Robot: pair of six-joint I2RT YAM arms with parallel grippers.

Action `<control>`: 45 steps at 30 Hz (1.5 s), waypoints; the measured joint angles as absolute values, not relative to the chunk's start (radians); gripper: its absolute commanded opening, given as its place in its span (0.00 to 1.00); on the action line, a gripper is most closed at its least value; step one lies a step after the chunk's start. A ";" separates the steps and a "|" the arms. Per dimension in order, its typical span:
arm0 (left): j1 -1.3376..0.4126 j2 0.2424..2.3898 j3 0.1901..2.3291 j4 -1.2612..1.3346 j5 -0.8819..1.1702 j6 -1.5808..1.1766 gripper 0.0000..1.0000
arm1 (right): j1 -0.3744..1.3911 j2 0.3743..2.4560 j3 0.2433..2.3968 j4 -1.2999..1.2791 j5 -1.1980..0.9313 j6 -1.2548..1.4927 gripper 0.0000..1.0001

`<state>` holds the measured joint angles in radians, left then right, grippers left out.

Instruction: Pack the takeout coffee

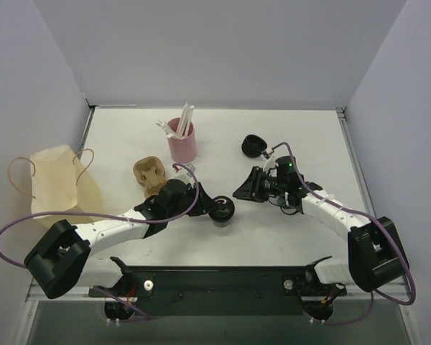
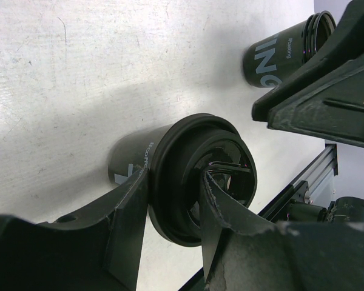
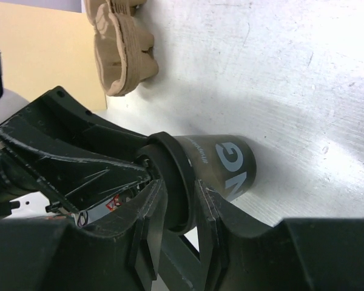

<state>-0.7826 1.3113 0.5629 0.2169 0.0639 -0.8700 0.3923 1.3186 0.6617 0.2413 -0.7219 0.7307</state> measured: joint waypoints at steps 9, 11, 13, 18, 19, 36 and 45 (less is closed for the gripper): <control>-0.784 1.314 0.565 0.217 0.061 -0.870 0.40 | 0.424 1.415 0.662 0.268 -0.724 0.735 0.25; -0.784 1.314 0.565 0.216 0.060 -0.870 0.40 | 0.431 1.422 0.661 0.296 -0.722 0.736 0.23; -0.785 1.314 0.564 0.216 0.060 -0.870 0.40 | 0.435 1.423 0.645 0.340 -0.722 0.748 0.21; -0.786 1.314 0.561 0.218 0.050 -0.876 0.40 | 0.430 1.423 0.543 0.542 -0.734 0.809 0.19; -0.787 1.313 0.560 0.221 0.049 -0.878 0.40 | 0.427 1.420 0.528 0.572 -0.736 0.817 0.19; -0.804 1.309 0.513 0.302 0.017 -0.906 0.40 | 0.418 1.437 0.366 0.913 -0.730 0.861 0.14; -0.810 1.309 0.503 0.313 -0.007 -0.920 0.40 | 0.448 1.437 0.356 0.909 -0.658 0.824 0.13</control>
<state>-0.8104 1.3094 0.5034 0.3126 -0.0074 -0.9199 0.4477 1.4368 0.3561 0.9092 -0.6579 0.8242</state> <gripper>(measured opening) 0.448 0.142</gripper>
